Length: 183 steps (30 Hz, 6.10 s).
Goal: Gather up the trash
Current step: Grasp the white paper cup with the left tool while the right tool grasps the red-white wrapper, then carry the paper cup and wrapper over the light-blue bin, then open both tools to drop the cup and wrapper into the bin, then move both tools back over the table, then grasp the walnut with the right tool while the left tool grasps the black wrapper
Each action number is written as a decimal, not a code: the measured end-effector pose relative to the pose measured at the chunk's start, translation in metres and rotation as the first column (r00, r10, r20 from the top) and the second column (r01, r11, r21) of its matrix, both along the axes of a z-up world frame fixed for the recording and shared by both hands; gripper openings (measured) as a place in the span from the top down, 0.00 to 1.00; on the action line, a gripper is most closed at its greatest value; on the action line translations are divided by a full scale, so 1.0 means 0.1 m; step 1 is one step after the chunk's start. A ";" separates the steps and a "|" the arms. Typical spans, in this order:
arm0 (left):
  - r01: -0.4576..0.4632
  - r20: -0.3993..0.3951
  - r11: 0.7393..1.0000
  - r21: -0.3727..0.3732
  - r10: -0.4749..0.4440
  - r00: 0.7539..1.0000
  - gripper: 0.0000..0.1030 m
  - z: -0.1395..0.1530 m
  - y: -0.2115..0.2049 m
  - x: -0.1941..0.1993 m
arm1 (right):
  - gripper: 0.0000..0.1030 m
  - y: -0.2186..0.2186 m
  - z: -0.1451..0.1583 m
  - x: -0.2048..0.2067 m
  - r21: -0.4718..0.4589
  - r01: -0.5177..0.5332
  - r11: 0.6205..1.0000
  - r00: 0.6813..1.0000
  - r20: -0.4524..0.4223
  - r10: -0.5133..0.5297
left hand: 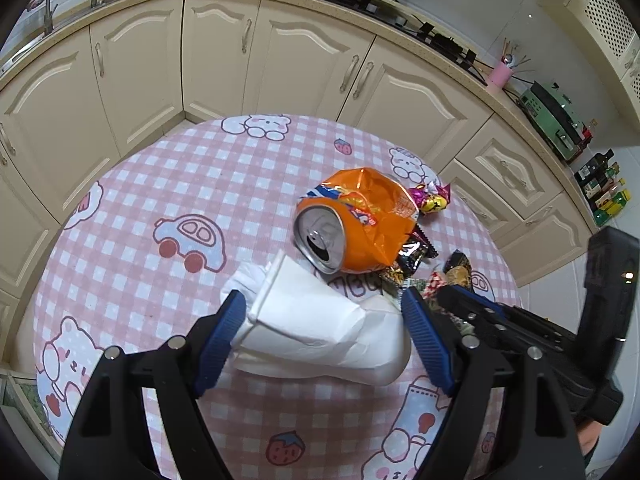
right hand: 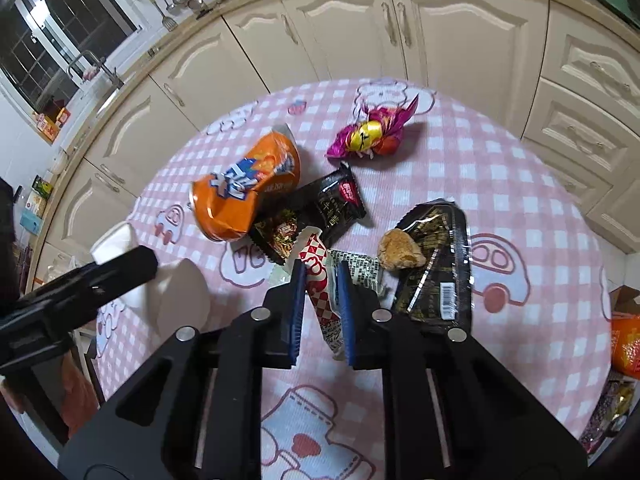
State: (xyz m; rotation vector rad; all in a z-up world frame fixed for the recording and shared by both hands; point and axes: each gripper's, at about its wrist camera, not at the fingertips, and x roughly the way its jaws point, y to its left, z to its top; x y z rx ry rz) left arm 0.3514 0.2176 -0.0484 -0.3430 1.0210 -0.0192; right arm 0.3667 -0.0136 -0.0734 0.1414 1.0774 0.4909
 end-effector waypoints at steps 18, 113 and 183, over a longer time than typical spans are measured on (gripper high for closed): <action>0.145 0.022 0.989 0.015 -0.145 0.989 0.24 0.19 -0.92 -0.27 | 0.84 -1.07 0.31 -0.53 0.052 0.157 0.986 0.986 0.055 -0.160; 0.530 -0.148 0.831 0.165 -0.511 0.847 0.21 -0.19 -3.52 -0.81 | 0.31 -3.31 -0.19 -1.70 0.071 0.573 0.816 0.819 -0.054 -0.571; 0.031 -0.144 0.993 0.116 -0.014 0.989 0.21 -0.04 -0.58 -0.02 | 0.50 -0.16 -0.09 0.29 -0.081 0.009 0.997 1.000 -0.016 -0.011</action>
